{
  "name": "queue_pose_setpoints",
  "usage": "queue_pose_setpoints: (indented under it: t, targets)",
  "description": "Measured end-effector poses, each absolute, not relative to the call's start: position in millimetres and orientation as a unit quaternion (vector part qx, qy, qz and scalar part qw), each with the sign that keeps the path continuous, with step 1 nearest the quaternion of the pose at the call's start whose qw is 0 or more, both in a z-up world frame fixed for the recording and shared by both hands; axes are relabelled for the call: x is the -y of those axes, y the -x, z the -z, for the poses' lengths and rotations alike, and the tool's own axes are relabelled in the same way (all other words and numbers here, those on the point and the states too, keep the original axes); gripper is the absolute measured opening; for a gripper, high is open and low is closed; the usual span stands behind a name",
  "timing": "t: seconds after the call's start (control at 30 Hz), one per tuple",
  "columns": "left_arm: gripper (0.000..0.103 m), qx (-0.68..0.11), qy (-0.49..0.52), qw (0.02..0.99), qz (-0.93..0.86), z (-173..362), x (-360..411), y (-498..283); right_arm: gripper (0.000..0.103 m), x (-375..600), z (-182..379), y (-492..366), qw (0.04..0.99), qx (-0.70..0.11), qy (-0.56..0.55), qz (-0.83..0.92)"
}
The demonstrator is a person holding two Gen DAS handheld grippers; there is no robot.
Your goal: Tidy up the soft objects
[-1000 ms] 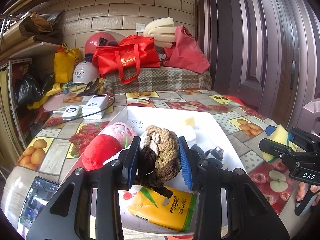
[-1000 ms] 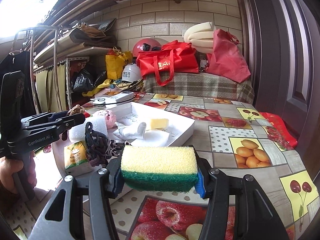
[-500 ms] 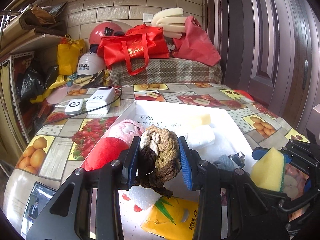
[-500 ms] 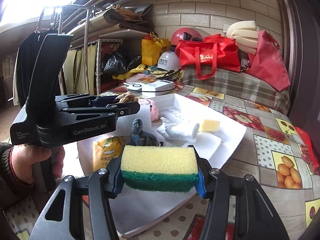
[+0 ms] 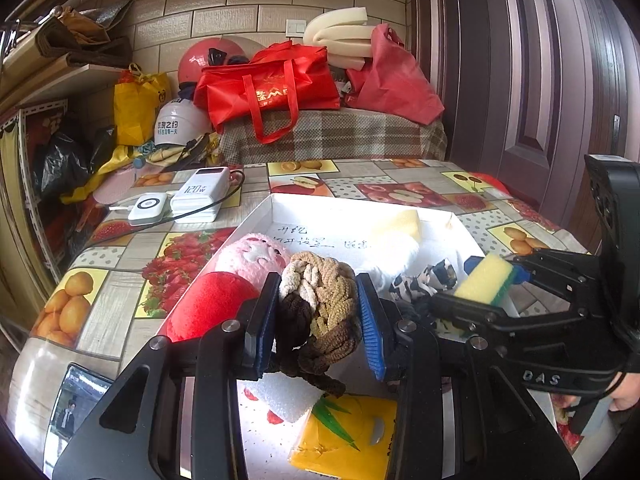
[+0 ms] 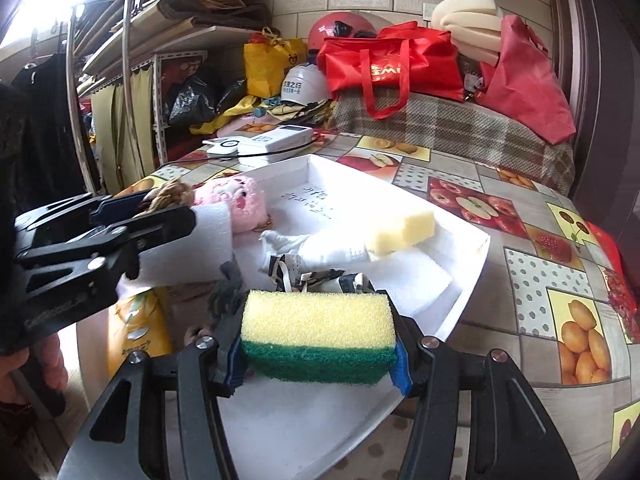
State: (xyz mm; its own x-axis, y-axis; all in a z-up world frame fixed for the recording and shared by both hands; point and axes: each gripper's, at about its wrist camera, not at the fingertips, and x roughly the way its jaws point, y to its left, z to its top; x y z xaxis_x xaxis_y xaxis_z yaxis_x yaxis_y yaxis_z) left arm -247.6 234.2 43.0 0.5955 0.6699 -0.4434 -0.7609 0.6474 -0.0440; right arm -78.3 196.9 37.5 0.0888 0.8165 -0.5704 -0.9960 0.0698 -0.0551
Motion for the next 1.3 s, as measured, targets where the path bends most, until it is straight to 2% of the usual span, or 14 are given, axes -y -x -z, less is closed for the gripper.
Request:
queue_pose_setpoints:
  t: [0.17, 0.37, 0.57, 0.67, 0.7, 0.73, 0.77, 0.8, 0.83, 0.87, 1.3]
  targets:
    - [0.037, -0.187, 0.113, 0.882, -0.417, -42.2, -236.3, 247.1, 0.056, -200.5, -39.6, 59.9, 0.718, -0.221, 0.187, -0.633]
    - [0.037, -0.164, 0.114, 0.88, -0.431, -45.5, -237.4, 235.0, 0.056, -179.2, -51.4, 74.2, 0.729, -0.155, 0.162, -0.647]
    - [0.038, -0.17, 0.105, 0.87, -0.451, -46.0, -235.1, 225.3, 0.057, -185.2, -52.3, 75.4, 0.718, -0.169, 0.155, -0.657]
    - [0.046, -0.166, 0.103, 0.863, -0.466, -46.7, -234.4, 228.3, 0.059, -186.6, -51.6, 73.6, 0.715, -0.174, 0.153, -0.66]
    - [0.051, -0.162, 0.106, 0.857, -0.478, -46.9, -234.5, 230.7, 0.065, -186.1, -51.6, 73.2, 0.717, -0.175, 0.152, -0.658]
    - [0.063, -0.156, 0.112, 0.851, -0.489, -47.0, -236.0, 234.4, 0.078, -185.8, -51.4, 71.7, 0.719, -0.178, 0.149, -0.655]
    - [0.074, -0.151, 0.123, 0.846, -0.497, -46.5, -238.9, 239.0, 0.084, -185.5, -51.2, 69.2, 0.722, -0.182, 0.144, -0.652]
    - [0.094, -0.15, 0.136, 0.84, -0.503, -45.4, -242.8, 243.2, 0.09, -184.7, -50.9, 66.0, 0.722, -0.188, 0.138, -0.652]
    - [0.103, -0.148, 0.149, 0.838, -0.503, -44.6, -246.5, 246.9, 0.1, -184.4, -50.7, 63.3, 0.721, -0.193, 0.133, -0.652]
    - [0.103, -0.144, 0.157, 0.838, -0.503, -44.2, -248.2, 250.6, 0.103, -184.1, -50.6, 61.9, 0.722, -0.196, 0.13, -0.65]
    - [0.103, -0.117, 0.125, 0.84, -0.515, -49.2, -229.7, 252.9, 0.103, -181.4, -50.6, 75.4, 0.734, -0.156, 0.152, -0.644]
